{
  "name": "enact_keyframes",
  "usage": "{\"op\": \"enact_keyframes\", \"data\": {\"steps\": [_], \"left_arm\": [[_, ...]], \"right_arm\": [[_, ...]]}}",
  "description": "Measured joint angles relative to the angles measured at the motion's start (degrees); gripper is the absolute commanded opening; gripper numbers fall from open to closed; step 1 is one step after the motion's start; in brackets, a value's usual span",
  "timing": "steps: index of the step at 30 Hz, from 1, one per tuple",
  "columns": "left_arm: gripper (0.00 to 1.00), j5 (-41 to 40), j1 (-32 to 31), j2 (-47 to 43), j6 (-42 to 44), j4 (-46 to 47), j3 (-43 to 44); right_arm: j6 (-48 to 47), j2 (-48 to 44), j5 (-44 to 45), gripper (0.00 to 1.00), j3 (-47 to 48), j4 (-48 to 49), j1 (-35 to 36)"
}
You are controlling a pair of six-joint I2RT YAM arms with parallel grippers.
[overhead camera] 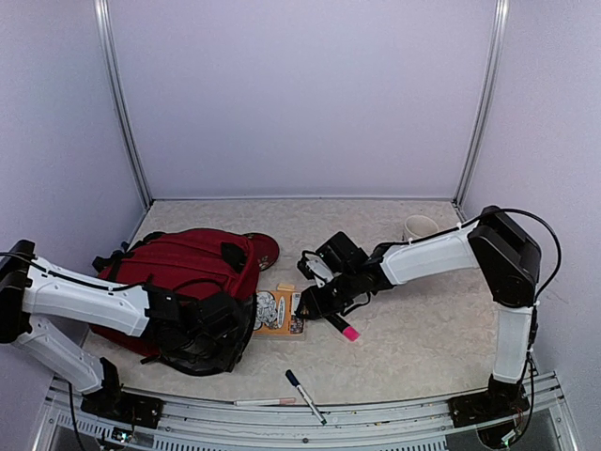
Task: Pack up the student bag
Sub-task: Adjust the book at the center of the board, then pick up the book from the center of the board.
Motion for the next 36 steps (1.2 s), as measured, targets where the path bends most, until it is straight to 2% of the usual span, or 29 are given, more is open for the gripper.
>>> {"op": "enact_keyframes", "data": {"steps": [3,8,11,18,23,28,31,36], "left_arm": [[0.65,-0.1,0.0,-1.7,-2.2,-0.1,-4.0],[0.86,-2.5,3.2,-2.3,-4.2,-0.3,-5.7],[0.91,-3.1,5.2,-2.6,-3.6,0.7,-5.7],[0.97,0.8,14.6,-4.3,0.1,9.4,-8.9],[0.97,5.3,18.2,-14.0,1.6,14.1,-12.8],[0.97,9.5,27.9,-21.2,2.3,17.6,-13.2],[0.96,11.7,31.0,-19.6,2.9,19.4,-13.4],[0.93,13.5,31.7,-8.6,4.2,21.2,-12.3]], "right_arm": [[1.5,-1.0,-1.0,0.52,-2.2,1.7,0.6],[5.3,-0.2,-5.2,0.46,-3.5,6.8,1.1],[8.0,-0.1,-7.0,0.45,-5.3,10.6,1.2],[12.5,-0.1,-9.0,0.46,-7.4,15.2,1.1],[13.4,-0.1,-7.0,0.47,-7.5,15.7,1.1],[12.5,0.5,-3.0,0.47,-5.9,14.3,1.1],[11.5,0.5,-0.7,0.47,-5.1,13.0,1.2],[10.1,0.4,2.3,0.5,-4.4,11.8,1.2]]}}
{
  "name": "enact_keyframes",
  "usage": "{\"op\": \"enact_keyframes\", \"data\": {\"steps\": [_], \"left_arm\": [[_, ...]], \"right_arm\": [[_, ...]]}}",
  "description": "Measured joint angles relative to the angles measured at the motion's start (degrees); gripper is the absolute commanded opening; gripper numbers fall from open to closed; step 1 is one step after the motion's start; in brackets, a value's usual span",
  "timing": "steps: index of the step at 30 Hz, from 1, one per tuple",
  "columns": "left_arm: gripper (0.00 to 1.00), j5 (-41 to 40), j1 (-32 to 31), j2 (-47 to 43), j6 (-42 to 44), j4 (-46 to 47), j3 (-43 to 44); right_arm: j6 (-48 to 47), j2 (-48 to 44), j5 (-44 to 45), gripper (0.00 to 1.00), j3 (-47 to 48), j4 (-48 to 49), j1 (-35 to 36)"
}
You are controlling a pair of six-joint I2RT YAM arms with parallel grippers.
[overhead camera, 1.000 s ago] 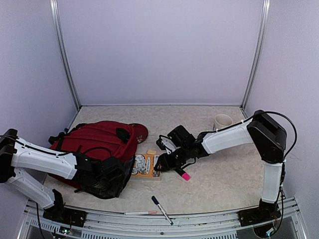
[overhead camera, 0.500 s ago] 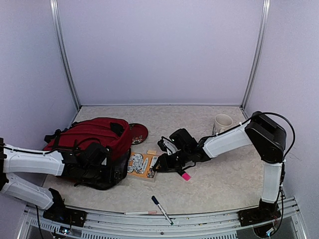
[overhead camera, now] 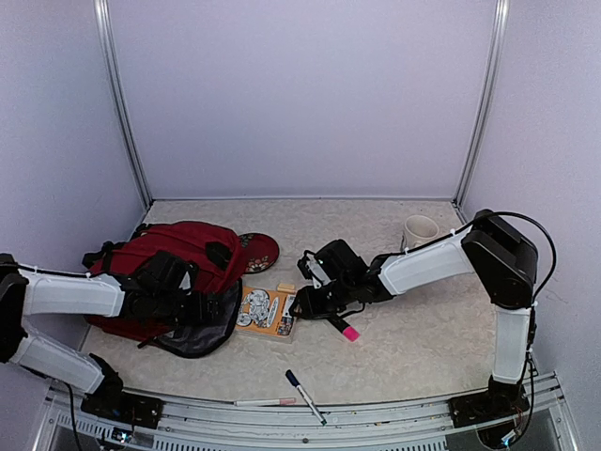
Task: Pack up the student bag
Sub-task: Pick up the book from the center of the board.
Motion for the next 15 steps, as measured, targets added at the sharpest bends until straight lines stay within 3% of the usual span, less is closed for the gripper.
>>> {"op": "enact_keyframes", "data": {"steps": [8,15], "left_arm": [[0.92,2.4,-1.6,9.2,2.9,2.2,5.0],[0.87,8.0,-2.6,10.7,3.7,6.1,5.0]], "right_arm": [[-0.8,-0.3,0.1,0.61,0.0,-0.3,0.0],[3.1,0.1,-8.1,0.63,-0.9,3.9,-0.1]]}}
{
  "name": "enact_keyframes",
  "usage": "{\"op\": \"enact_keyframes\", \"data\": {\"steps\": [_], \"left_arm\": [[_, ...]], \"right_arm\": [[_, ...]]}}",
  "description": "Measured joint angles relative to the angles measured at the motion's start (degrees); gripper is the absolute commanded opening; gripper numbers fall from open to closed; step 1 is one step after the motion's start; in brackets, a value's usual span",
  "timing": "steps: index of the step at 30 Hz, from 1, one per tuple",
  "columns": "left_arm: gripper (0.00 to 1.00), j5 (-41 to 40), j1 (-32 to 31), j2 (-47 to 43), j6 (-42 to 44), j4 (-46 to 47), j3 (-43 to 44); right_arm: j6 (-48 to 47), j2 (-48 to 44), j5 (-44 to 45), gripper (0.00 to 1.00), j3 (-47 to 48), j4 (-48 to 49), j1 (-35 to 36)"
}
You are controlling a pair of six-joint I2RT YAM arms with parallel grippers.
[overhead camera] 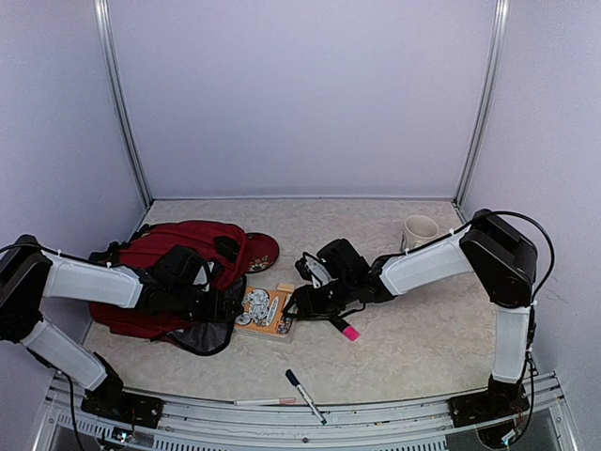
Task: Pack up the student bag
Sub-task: Pick up the book from the center of the board.
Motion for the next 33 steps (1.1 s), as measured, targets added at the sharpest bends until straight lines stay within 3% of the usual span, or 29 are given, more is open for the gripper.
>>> {"op": "enact_keyframes", "data": {"steps": [13,21,26,30,33], "left_arm": [[0.8,-0.9,-0.7,0.1,0.3,1.0,-0.7],[0.79,-0.3,-0.6,0.2,1.0,1.7,-0.9],[0.79,2.4,-0.6,0.3,1.0,3.3,-1.4],[0.79,2.5,-0.6,0.3,1.0,3.7,-1.7],[0.78,2.6,-0.6,0.2,1.0,4.0,-1.8]], "right_arm": [[10.0,0.2,-7.5,0.62,-2.3,8.0,-1.9],[14.1,0.0,-13.9,0.6,-4.0,24.7,-2.2],[13.8,-2.0,-15.3,0.52,-3.6,29.4,-0.5],[13.0,-2.0,-13.0,0.44,-2.3,25.4,-0.5],[11.3,-2.0,-10.1,0.31,-0.2,19.7,-0.5]]}}
